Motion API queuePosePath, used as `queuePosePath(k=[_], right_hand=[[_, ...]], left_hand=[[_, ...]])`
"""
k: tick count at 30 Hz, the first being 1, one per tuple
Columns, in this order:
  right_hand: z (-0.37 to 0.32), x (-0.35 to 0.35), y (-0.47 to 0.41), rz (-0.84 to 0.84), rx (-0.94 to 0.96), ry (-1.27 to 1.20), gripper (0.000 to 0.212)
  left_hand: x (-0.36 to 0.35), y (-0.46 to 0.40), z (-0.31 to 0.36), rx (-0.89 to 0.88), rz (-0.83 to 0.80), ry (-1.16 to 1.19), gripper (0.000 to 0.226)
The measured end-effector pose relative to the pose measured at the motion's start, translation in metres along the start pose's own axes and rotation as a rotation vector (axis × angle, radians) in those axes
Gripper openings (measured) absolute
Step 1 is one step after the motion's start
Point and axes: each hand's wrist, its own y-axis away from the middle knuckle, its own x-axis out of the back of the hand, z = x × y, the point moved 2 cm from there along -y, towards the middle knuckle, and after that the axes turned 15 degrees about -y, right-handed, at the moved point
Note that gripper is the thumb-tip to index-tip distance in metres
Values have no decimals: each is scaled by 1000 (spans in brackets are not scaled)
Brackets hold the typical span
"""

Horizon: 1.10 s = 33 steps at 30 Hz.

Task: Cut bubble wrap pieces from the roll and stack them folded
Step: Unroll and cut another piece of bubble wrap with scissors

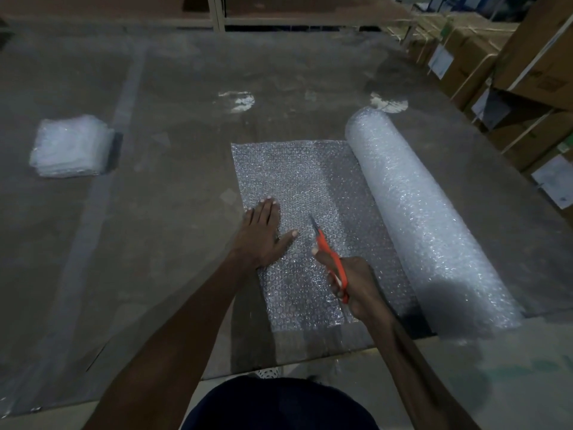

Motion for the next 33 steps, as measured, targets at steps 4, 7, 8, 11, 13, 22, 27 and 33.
queuePosePath(k=[4,7,8,11,13,22,27,33], right_hand=[[4,3,-1,-23,6,-8,35],[5,3,-2,-17,-1,4,34],[4,3,-2,-12,0,10,35],[-1,1,-6,2,11,37,39],[-3,-2,-10,8,9,55,41],[0,-3,-15,-21,32,61,42],[-3,-5,-17,-10,12,52,39],[-11,-13,-24,2,12,47,40]], left_hand=[[1,0,0,7,-7,19,100],[0,0,0,4,0,15,100],[0,0,-1,3,6,16,99],[-1,1,0,-1,15,16,97],[-1,0,0,5,7,8,97],[0,0,0,13,3,14,97],[0,1,0,18,6,5,96],[1,1,0,24,9,1,93]])
